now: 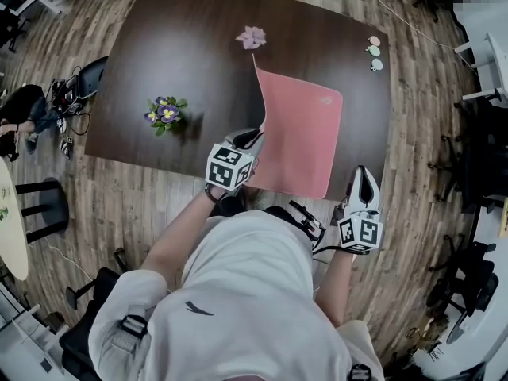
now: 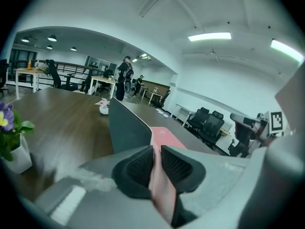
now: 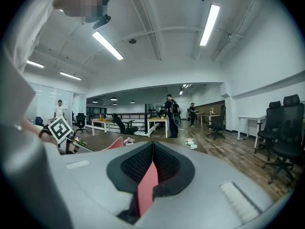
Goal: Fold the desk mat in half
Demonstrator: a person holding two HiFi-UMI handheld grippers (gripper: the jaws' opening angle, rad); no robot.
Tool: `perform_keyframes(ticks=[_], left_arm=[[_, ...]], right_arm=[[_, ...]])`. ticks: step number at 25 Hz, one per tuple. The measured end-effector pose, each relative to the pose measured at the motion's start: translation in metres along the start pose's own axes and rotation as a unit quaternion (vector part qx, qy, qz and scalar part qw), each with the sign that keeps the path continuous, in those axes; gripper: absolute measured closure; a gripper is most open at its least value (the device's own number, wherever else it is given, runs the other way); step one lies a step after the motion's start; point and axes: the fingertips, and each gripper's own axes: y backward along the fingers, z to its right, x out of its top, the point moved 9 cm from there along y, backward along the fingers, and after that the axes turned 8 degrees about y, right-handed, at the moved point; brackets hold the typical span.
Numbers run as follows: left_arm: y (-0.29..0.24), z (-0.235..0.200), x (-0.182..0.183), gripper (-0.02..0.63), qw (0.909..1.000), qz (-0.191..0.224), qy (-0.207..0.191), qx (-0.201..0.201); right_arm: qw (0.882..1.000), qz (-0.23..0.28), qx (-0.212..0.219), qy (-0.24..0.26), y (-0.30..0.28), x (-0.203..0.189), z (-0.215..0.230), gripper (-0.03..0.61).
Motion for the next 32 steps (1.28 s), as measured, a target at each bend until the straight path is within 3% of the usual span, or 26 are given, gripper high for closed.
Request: perform_keyframes(ticks=[12, 20, 27, 28, 32], left_arm=[[-0.07, 0.071, -0.009, 0.549, 0.9938, -0.061, -0.052, -0.077], [-0.137, 0.121, -0.042, 0.549, 0.9813, -0.132, -0.08, -0.114], [-0.176, 0.15, -0.061, 0.549, 0.9744, -0.168, -0.087, -0.121], [-0.179, 0.154, -0.063, 0.593, 0.9739, -0.171, -0.088, -0.121], [-0.185, 0.167, -0.076, 0.595, 0.9679, -0.183, -0.12, -0.124]], right_arm=[[0.999, -0.012, -0.043, -0.016, 0.03, -0.014, 0.036, 0.574], [0.995, -0.04, -0.086, -0.033, 0.069, -0.033, 0.078, 0.574], [0.994, -0.05, -0.094, -0.04, 0.084, -0.042, 0.097, 0.574], [0.994, -0.051, -0.093, -0.04, 0.084, -0.042, 0.099, 0.574], [0.994, -0.049, -0.09, -0.047, 0.082, -0.046, 0.103, 0.574]])
